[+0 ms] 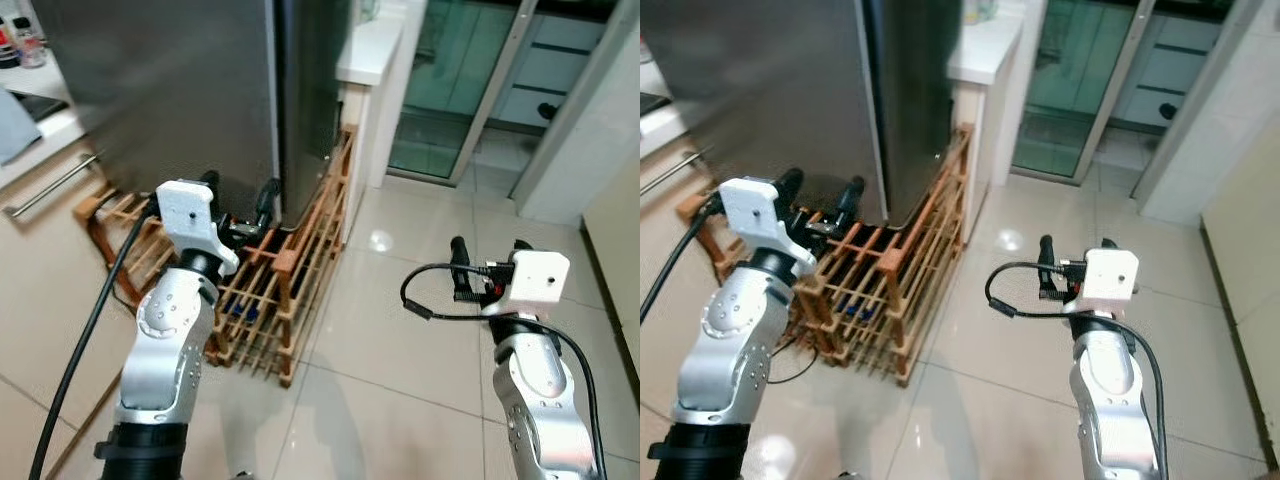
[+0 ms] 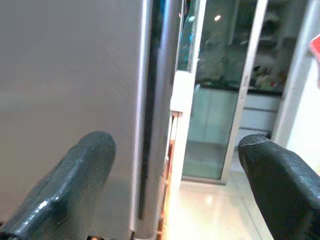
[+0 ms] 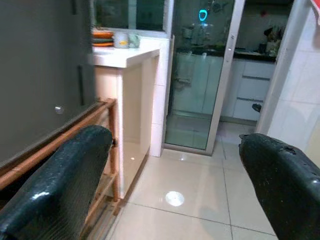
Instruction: Restocking fridge
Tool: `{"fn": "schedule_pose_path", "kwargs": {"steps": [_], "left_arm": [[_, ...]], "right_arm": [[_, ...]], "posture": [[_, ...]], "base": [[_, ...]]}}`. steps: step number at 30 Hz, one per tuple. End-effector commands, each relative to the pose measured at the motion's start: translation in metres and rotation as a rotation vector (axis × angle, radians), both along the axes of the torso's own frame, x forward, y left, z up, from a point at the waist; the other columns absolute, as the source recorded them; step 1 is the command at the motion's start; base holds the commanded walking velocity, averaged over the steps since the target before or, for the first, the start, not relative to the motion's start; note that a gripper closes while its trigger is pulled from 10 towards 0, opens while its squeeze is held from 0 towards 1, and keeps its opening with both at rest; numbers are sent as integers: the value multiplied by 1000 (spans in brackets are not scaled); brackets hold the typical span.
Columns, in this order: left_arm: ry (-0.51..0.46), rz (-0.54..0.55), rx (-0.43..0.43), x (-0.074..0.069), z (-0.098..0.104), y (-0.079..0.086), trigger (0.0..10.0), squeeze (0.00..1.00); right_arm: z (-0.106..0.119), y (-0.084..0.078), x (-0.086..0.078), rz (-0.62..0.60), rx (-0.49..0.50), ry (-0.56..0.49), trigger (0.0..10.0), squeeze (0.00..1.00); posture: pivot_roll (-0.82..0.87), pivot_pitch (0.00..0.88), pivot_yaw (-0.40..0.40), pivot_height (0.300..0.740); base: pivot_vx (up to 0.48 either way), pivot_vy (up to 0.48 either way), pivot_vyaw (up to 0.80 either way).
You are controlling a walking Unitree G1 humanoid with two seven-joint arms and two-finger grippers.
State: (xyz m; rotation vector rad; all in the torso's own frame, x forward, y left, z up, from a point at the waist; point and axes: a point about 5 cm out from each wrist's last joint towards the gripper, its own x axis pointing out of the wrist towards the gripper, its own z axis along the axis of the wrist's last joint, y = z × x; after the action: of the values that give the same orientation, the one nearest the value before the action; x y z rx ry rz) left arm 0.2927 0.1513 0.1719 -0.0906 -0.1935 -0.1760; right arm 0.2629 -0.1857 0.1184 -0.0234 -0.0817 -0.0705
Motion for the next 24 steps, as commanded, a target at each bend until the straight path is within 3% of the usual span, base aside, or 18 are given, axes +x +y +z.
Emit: {"fn": "schedule_pose_path", "kwargs": {"steps": [1,13,20,24], "left_arm": [[4,3,-14,6,5,-2,10000,0],[48,106,-24,14,6,10,10000,0],[63,154,20,17,4,13,10000,0],[63,178,65,20,4,16,10000,0]], "right_arm": [[-2,0,3,3,0,17,10000,0],[-7,0,2,23,-10,45,10000,0],[-9,0,1,38,-23,61,10000,0],[-10,0,2,41,-27,63,10000,0]], "posture": [[-12,0,5,740],[-23,0,0,740],[-27,0,-8,740],[-24,0,-7,740]], "base": [[292,-379,0],[323,-350,0],[469,0,0],[0,0,0]]}}
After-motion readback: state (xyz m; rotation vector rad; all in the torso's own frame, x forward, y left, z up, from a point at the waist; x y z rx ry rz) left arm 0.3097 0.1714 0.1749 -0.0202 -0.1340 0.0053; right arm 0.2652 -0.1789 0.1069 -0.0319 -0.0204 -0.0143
